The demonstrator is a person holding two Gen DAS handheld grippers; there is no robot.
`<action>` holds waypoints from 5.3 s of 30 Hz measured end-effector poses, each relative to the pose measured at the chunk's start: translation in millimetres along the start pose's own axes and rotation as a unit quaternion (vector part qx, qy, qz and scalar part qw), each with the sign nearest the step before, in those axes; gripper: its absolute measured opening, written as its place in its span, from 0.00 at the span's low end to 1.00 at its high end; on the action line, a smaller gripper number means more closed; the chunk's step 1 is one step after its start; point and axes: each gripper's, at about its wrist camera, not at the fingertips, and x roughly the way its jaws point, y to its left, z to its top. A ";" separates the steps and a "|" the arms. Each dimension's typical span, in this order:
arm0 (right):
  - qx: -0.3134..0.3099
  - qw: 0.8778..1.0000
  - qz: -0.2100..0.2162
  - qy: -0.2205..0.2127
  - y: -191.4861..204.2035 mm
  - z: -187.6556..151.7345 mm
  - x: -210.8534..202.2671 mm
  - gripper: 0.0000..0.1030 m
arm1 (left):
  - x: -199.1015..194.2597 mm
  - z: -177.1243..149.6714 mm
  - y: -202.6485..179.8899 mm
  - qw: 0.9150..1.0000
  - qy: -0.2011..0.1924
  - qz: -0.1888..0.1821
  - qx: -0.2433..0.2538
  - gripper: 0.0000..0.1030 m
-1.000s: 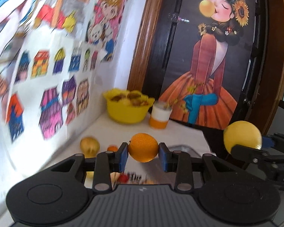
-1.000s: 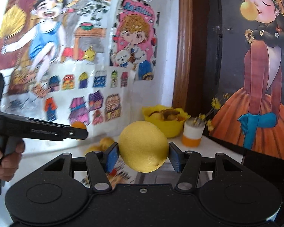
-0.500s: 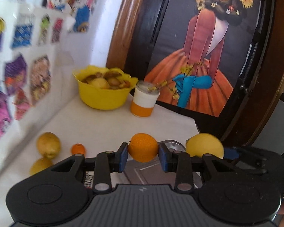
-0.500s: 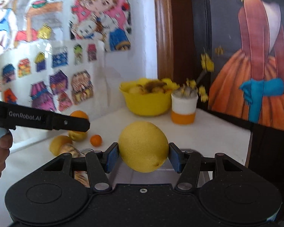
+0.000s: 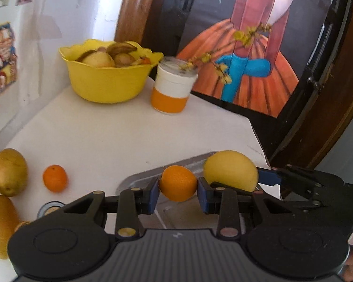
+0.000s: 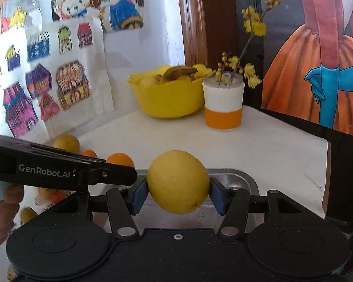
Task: Organize fruits
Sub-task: 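Carry the orange with the left tool while the right tool carries the pomelo, releasing both onto the tray, then move the left tool to a small brown fruit while the right tool reaches a striped pepino, then grasp the small brown fruit with the left tool while the right tool grasps the striped pepino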
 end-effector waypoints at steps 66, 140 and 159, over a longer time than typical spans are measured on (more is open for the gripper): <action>-0.093 0.984 -0.011 -0.153 156.5 -76.5 -235.3 0.99 | -256.5 -117.0 30.3 0.974 -0.199 0.101 -0.047 1.00; -0.002 0.998 0.048 0.027 142.7 -59.1 -13.3 0.51 | -102.4 -121.3 80.1 0.989 -0.033 0.110 0.095 0.36; 0.076 0.996 0.033 -0.034 105.9 -73.7 -87.5 0.50 | -115.5 -129.0 42.1 0.993 -0.020 0.081 0.085 0.27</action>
